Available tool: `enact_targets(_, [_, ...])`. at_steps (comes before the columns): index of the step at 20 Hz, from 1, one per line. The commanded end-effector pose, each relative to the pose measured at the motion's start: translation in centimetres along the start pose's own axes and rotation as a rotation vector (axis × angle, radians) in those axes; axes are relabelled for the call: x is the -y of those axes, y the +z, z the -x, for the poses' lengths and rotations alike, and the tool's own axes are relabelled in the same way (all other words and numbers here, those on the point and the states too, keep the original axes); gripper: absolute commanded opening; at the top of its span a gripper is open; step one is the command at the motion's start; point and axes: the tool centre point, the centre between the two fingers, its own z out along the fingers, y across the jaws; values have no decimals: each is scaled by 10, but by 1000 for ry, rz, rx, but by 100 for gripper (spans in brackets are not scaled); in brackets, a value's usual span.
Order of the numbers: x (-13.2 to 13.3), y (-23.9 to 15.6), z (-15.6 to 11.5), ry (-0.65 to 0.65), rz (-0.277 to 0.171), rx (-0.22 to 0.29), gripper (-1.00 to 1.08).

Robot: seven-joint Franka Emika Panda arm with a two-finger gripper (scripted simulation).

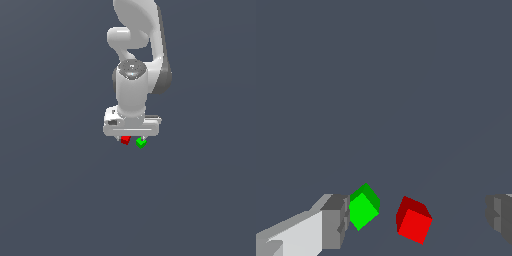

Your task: Stack the red cube on top of the green cube.

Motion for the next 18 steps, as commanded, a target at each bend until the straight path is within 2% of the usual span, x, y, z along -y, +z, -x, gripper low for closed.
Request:
enact_targets(1, [0,0,0,0,0,0,100])
enact_targets(9, [1,4,4,-46,-1,1,100])
enact_targets(18, [5,17,19,-208,-3,7,100])
